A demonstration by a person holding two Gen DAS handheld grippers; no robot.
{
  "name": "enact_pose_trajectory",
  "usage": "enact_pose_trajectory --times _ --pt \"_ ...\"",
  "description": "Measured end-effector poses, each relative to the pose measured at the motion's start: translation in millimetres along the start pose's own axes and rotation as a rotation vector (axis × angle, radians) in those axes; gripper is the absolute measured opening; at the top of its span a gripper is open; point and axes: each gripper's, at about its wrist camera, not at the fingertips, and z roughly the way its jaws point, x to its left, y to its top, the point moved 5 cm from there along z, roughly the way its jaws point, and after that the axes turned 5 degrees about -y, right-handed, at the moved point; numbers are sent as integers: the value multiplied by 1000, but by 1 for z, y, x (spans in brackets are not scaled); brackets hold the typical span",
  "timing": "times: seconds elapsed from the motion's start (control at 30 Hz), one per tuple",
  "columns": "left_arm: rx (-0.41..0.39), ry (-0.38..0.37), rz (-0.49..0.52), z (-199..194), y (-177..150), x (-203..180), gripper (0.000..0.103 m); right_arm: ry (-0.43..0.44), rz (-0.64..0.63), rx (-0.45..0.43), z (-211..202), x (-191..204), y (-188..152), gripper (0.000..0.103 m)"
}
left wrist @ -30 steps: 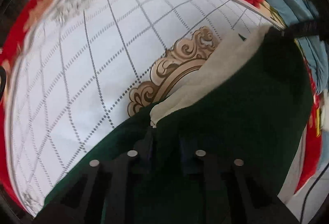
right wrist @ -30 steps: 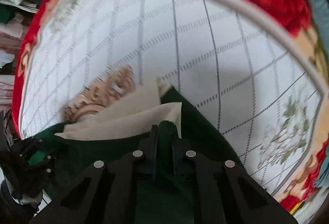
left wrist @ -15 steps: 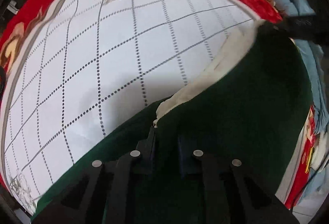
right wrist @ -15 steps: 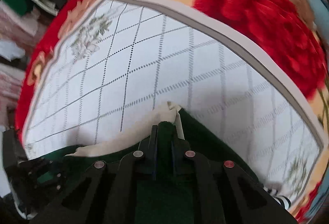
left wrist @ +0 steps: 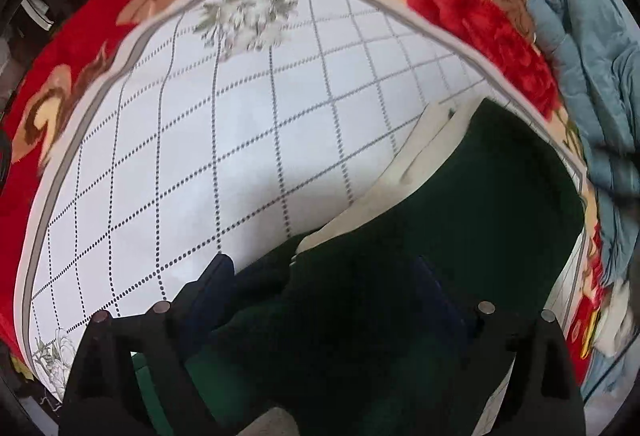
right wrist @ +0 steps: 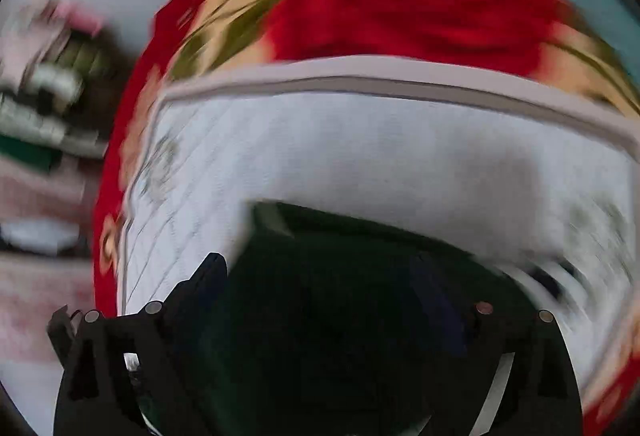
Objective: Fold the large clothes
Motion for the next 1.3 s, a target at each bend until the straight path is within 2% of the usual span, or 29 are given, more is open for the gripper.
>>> enact_pose_trajectory --times 0.07,0.13,0.2,0.27,0.3,0.33,0.37,0.4,0.43,0.47,0.5,0.53,0.6,0.7,0.77,0.8,0.83,0.9,0.93,1.0,1.07,1.13,1.2,1.27,1.3 --pt "5 8 8 5 -2 -8 96 -41 108 -12 -13 -47 -20 95" --pt "25 19 21 15 -8 -18 96 -14 259 28 0 -100 -52 95" --pt "48 26 38 28 -10 -29 96 67 375 83 28 -128 -71 95" --pt "50 61 62 32 -12 -34 96 236 474 118 70 -140 -83 95" --pt "47 93 85 35 -13 -36 96 283 487 126 84 -139 -84 95" --pt "45 111 96 37 -12 -37 96 329 477 100 96 -133 -80 95" --pt "44 122 102 39 -13 -37 96 341 425 46 99 -124 -72 94" --pt "45 131 104 40 -12 -38 96 345 380 10 99 -116 -64 64" --pt "43 150 107 41 -12 -37 96 362 362 26 104 -106 -60 42" --pt "41 167 108 41 -12 -36 96 360 354 33 107 -97 -58 30" --pt "44 175 108 41 -11 -35 96 344 345 13 104 -94 -58 23" --pt "44 177 105 39 -11 -36 96 331 351 -3 100 -91 -59 21" --pt "35 176 104 34 -11 -38 96 337 454 -48 81 -99 -68 14" --pt "30 166 118 20 -17 -48 96 291 614 -135 36 -127 -105 13" --pt "34 161 129 13 -26 -57 96 223 777 -160 5 -155 -158 13" --pt "40 164 134 10 -34 -62 96 184 813 -150 -6 -168 -174 15" --pt "49 155 137 10 -40 -67 96 120 817 -111 -11 -176 -197 17" --pt "75 149 146 12 -53 -78 96 18 748 63 -5 -184 -233 39" --pt "83 149 157 13 -60 -83 96 -6 705 169 -1 -186 -250 43" --pt "100 150 178 16 -70 -94 96 -25 664 271 -8 -188 -270 44" --pt "112 147 201 21 -77 -106 96 -73 579 336 -29 -187 -275 45" --pt "110 146 215 23 -79 -114 96 -135 479 353 -52 -179 -267 45" --pt "99 147 235 25 -78 -122 96 -142 382 322 -71 -164 -248 46" --pt "88 164 251 29 -74 -126 96 -126 259 253 -76 -138 -209 48" --pt "84 171 258 31 -73 -129 96 -105 193 220 -70 -123 -186 57"
